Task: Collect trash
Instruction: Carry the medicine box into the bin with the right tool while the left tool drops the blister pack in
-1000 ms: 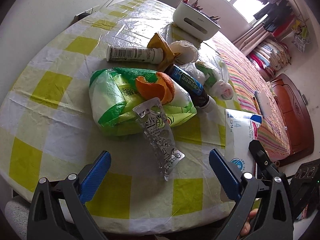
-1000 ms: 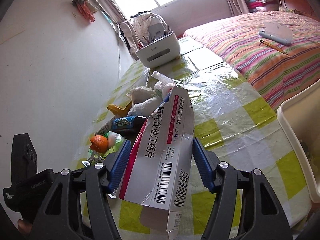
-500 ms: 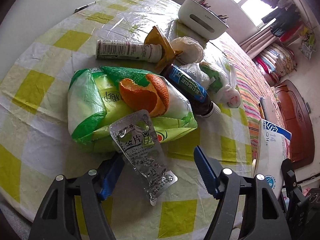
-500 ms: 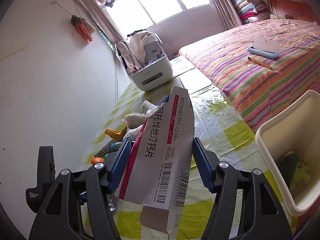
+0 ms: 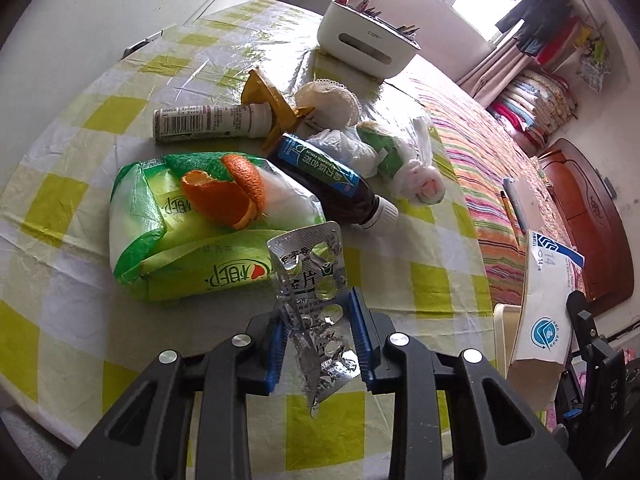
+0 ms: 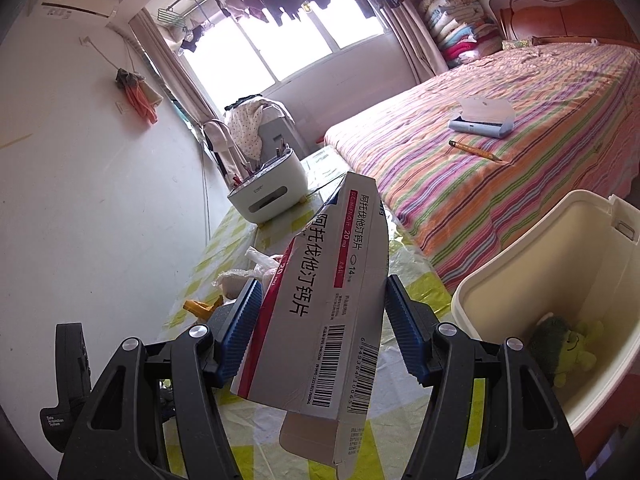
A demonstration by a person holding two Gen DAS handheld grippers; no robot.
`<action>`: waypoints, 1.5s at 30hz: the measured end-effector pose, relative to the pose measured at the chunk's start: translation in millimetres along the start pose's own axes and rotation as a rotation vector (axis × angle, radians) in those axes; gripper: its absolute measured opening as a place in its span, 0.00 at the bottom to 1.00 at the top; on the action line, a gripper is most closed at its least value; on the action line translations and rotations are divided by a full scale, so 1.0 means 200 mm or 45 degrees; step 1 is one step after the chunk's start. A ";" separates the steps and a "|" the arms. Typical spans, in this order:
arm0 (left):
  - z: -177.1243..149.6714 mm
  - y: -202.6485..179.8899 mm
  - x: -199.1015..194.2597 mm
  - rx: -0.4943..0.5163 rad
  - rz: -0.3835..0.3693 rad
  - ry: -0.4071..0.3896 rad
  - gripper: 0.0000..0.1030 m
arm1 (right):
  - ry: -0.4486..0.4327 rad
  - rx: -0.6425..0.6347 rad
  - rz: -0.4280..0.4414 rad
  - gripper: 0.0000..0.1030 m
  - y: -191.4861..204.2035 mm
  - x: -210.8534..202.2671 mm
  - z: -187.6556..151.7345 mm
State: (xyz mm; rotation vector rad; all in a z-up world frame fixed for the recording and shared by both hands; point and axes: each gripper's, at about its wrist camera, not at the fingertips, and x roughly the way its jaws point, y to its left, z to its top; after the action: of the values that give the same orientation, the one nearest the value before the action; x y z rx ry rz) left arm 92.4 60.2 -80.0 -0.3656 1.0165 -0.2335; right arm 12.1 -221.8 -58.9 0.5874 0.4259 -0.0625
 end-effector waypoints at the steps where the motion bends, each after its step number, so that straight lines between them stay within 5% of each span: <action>1: 0.00 -0.03 -0.01 0.021 -0.008 -0.009 0.28 | -0.021 0.008 -0.024 0.60 -0.02 -0.02 0.01; 7: -0.01 -0.19 -0.06 0.127 -0.061 -0.039 0.28 | -0.157 0.104 -0.182 0.60 -0.16 -0.13 0.06; 12: -0.03 -0.36 -0.05 0.218 -0.117 -0.027 0.28 | -0.267 0.191 -0.416 0.60 -0.34 -0.23 0.13; 20: -0.07 -0.59 0.00 0.320 -0.175 0.000 0.28 | -0.214 0.370 -0.619 0.61 -0.64 -0.20 0.18; 25: -0.09 -0.70 0.01 0.371 -0.196 0.014 0.28 | -0.147 0.462 -0.620 0.64 -0.72 -0.15 0.15; 29: -0.10 -0.77 0.01 0.401 -0.211 0.015 0.28 | -0.142 0.484 -0.600 0.79 -0.73 -0.14 0.14; 35: -0.10 -0.84 0.08 0.438 -0.233 0.052 0.28 | -0.235 0.477 -0.546 0.79 -0.69 -0.25 0.15; 45: -0.16 -1.12 0.34 0.537 -0.377 0.258 0.28 | -0.403 0.315 -0.352 0.84 -0.41 -0.57 0.33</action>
State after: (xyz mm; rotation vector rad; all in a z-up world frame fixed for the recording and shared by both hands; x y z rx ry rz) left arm 95.7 -174.2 -58.5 -0.1063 1.0783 -0.7512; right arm -82.3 -334.0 -6.7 0.7444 0.1888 -0.4721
